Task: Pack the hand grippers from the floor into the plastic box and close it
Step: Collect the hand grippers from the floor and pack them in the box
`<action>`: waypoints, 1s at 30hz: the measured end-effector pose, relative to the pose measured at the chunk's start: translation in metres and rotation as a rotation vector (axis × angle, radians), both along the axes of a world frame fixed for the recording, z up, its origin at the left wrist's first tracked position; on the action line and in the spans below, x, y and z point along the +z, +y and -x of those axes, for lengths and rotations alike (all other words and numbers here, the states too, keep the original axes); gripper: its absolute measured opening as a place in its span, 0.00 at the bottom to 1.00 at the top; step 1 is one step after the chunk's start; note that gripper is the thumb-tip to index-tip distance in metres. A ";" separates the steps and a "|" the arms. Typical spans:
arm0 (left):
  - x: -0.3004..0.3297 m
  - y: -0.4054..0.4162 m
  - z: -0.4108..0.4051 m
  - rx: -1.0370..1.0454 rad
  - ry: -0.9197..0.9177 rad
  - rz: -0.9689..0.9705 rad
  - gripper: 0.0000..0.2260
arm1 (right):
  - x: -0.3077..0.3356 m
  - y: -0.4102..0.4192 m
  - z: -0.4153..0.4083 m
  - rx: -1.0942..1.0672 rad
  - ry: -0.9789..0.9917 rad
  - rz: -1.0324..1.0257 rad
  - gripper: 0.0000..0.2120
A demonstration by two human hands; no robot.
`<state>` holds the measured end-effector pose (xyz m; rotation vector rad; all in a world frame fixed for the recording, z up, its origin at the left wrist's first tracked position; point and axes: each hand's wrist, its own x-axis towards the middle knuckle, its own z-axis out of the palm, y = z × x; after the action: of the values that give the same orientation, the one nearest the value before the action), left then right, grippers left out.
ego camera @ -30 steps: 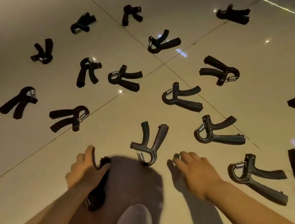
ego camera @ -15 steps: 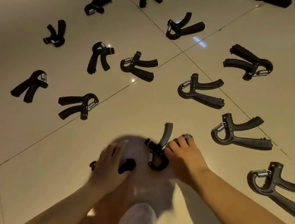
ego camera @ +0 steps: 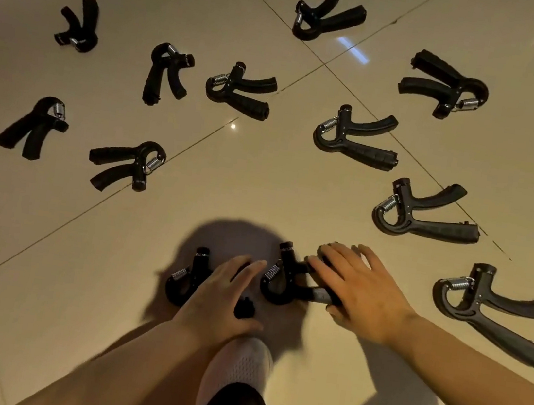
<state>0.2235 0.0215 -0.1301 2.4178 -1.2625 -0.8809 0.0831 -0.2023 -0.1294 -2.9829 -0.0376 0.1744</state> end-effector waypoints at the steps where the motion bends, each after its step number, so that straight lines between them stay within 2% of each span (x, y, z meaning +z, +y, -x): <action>1: -0.001 0.001 0.002 -0.004 -0.014 -0.004 0.43 | 0.000 -0.007 0.002 0.002 0.039 0.002 0.39; 6: -0.005 -0.003 0.007 -0.051 -0.167 -0.057 0.43 | -0.002 -0.031 0.000 0.047 0.202 0.011 0.44; 11: -0.009 -0.003 0.003 -0.281 -0.377 -0.102 0.41 | -0.004 -0.033 -0.002 0.017 0.231 -0.044 0.48; 14: -0.010 0.002 0.001 -0.337 -0.395 -0.093 0.42 | -0.005 -0.031 0.002 0.013 0.213 -0.050 0.49; 18: -0.008 0.001 -0.001 -0.364 -0.409 -0.127 0.45 | -0.005 -0.033 0.004 -0.004 0.180 -0.060 0.45; 22: -0.006 -0.005 -0.003 -0.391 -0.313 -0.161 0.45 | -0.004 -0.031 0.002 -0.009 0.193 -0.059 0.45; 25: -0.001 -0.006 -0.004 -0.492 -0.385 -0.144 0.47 | -0.003 -0.032 0.001 -0.012 0.223 -0.045 0.47; 27: 0.000 -0.005 -0.008 -0.582 -0.474 -0.138 0.44 | -0.002 -0.033 0.003 -0.009 0.241 -0.038 0.47; 30: 0.004 -0.001 -0.010 -0.654 -0.554 -0.115 0.36 | 0.003 -0.035 0.009 0.010 0.256 -0.016 0.42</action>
<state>0.2334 0.0203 -0.1259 2.4457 -2.3456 -0.4124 0.0738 -0.2369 -0.1265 -2.9194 -0.0237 0.5515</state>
